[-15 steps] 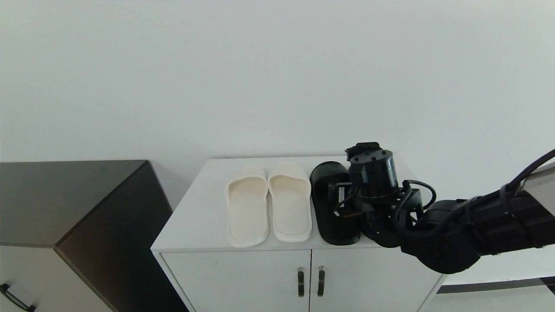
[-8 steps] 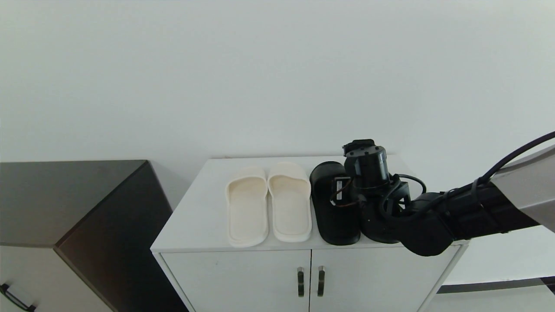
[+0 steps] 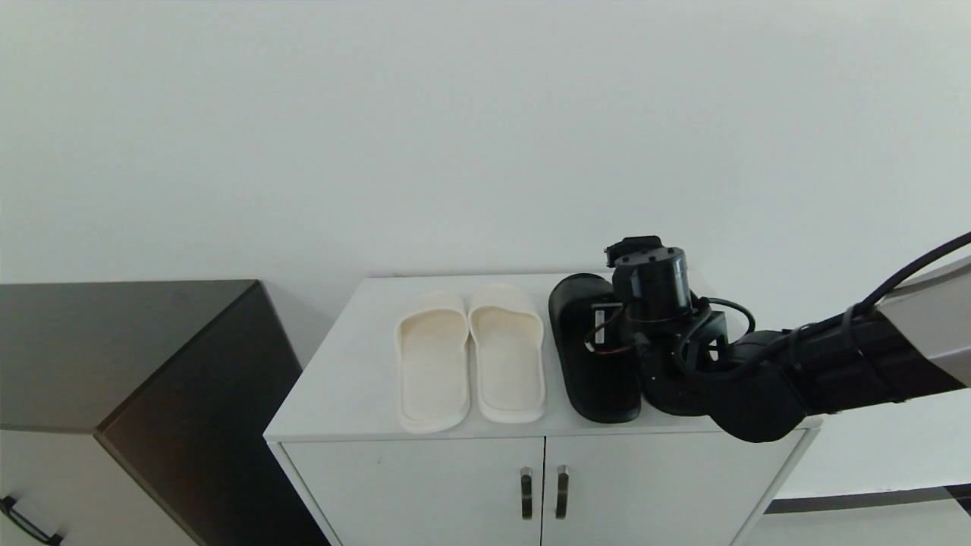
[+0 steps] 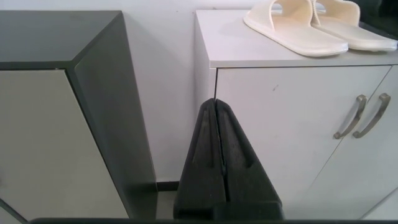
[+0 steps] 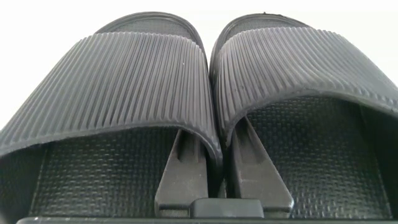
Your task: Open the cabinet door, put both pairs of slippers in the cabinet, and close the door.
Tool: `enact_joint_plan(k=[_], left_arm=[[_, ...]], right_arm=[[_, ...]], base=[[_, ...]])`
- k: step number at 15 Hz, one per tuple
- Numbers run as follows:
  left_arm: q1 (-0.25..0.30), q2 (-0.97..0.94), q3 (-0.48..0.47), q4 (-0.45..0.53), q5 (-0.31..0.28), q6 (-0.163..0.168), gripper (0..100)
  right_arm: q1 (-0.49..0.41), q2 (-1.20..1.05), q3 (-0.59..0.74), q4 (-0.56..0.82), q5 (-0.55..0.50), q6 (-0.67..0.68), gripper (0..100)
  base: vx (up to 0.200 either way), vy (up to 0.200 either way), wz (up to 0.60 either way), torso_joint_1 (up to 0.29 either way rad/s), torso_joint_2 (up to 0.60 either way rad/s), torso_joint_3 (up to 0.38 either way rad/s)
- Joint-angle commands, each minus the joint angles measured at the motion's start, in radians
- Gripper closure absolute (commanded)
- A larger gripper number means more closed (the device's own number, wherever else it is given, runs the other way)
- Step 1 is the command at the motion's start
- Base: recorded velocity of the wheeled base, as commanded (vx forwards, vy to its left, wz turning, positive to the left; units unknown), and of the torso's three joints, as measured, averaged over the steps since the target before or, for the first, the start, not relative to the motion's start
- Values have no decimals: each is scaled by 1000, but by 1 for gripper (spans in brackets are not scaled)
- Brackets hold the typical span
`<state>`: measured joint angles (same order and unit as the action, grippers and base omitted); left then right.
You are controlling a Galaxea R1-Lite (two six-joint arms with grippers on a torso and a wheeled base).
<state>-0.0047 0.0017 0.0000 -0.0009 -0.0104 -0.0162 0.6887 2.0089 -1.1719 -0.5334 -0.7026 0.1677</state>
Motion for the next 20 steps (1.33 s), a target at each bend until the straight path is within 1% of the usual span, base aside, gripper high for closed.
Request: enact_joint_plan(k=[1,3,4,5,6,7,9,11,20], left_arm=[[0,0,0,-1,0,-1,100],[0,0,0,-1,-3,-1,100],[0,0,0,-1,-3,-1,100],[0,0,0,-1,-3,-1,100],[0,0,0,-1,-2,-1,100],[0,0,0,-1,-2,-1,100],[0,0,0,-1,-3,-1,100],[0,0,0,-1,-3,-5,100],[0,0,0,-1,-2,-7,100]], right_arm=[[2,-118,54,0,6,-39,100],[6,-211,120,1,63,-57,100],[17,-276,167,3,114,-62,100],[41,-380,267,12,201,-65,100],[75,-470,354,32,244,-82,100],[97,-524,391,56,290,-91,100],[133,-621,439,144,499,-91,100],[141,-628,483,148,586,-89,100],[144,-613,498,144,594,-86,100]], base=[[0,0,0,0,0,0],[0,0,0,0,0,0],[0,0,0,0,0,0],[0,0,0,0,0,0],[0,0,0,0,0,0],[0,0,0,0,0,0],[0,0,0,0,0,0],[0,0,0,0,0,0],[0,0,0,0,0,0]])
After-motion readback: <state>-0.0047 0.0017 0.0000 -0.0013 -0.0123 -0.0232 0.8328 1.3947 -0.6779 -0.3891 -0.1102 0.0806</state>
